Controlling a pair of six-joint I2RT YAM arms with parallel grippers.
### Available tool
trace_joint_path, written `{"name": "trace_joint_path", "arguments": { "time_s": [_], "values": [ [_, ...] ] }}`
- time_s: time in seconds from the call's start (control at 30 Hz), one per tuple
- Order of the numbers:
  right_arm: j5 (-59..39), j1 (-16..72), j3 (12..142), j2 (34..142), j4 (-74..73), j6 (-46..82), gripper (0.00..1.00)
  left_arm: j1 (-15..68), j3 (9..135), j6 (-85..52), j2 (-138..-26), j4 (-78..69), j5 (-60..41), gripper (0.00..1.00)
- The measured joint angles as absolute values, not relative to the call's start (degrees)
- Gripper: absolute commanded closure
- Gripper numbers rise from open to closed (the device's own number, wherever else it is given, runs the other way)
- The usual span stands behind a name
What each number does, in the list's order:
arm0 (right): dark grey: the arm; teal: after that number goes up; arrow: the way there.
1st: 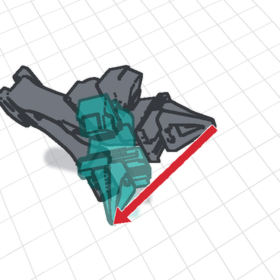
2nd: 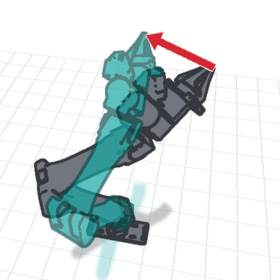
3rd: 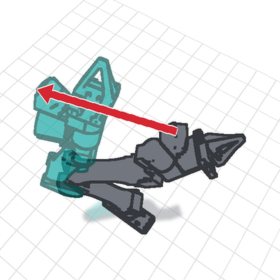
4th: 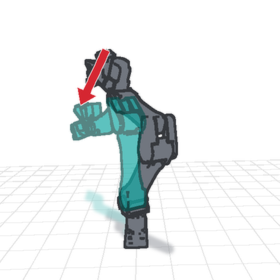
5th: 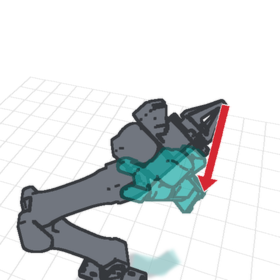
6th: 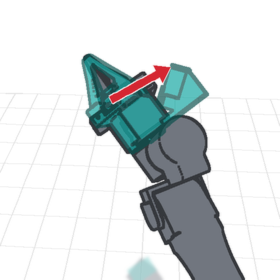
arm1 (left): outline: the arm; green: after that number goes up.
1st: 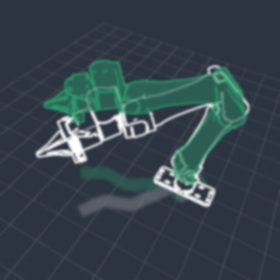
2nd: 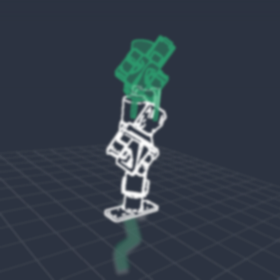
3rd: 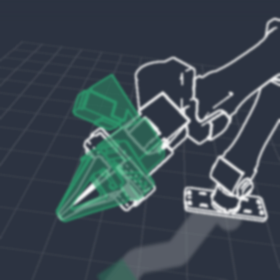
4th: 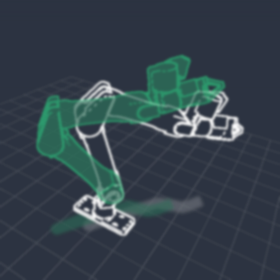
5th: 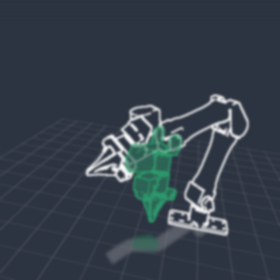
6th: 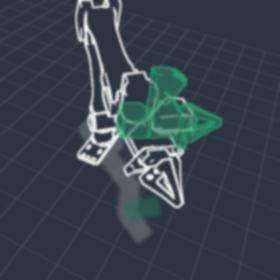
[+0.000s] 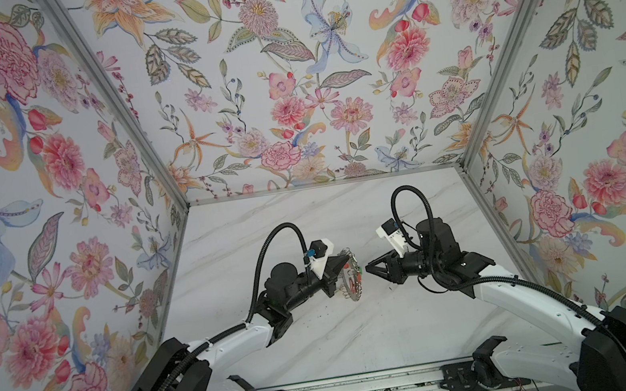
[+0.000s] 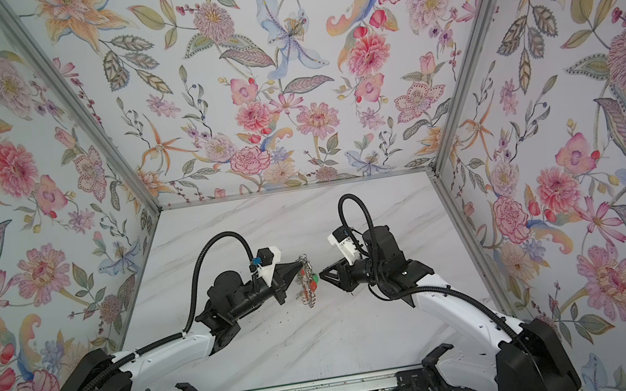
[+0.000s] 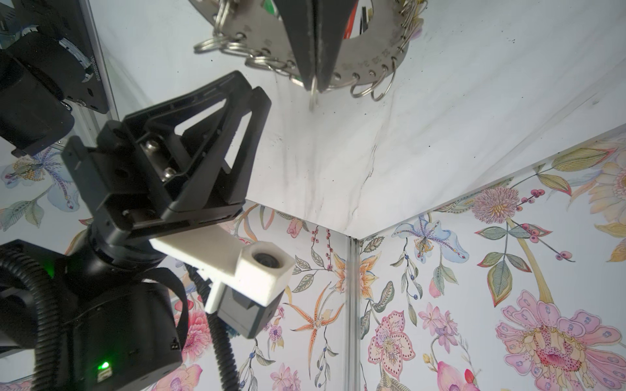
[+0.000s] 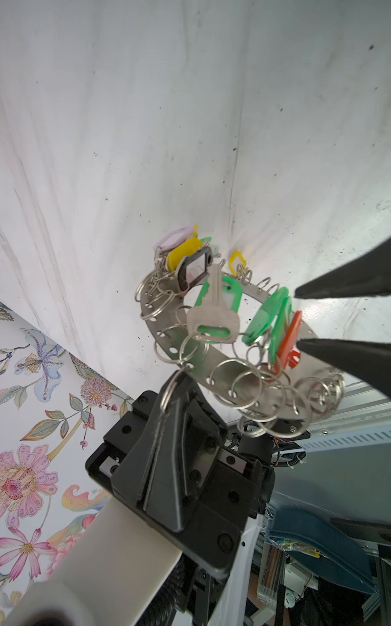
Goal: Remove the keys from the keyring
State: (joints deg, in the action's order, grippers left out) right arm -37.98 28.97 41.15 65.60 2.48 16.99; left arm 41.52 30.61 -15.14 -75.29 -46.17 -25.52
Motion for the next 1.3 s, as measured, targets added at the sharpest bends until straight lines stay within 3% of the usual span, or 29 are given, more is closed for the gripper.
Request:
{"name": "trace_joint_path", "arguments": {
  "time_s": [0.63, 0.97, 1.3],
  "values": [
    [-51.46, 25.3, 37.95, 65.87, -9.98, 18.92, 0.69, 39.07, 31.81, -14.09, -75.37, -45.1, -39.35, 1.0],
    [-53.21, 25.56, 37.26, 65.63, -12.71, 18.96, 0.69, 38.5, 32.91, -15.33, -76.62, -46.39, -43.77, 1.0],
    [-53.39, 27.51, 37.39, 68.75, -13.8, 19.0, 0.82, 38.5, 32.91, -15.88, -76.84, -46.72, -44.38, 1.0]
  ]
}}
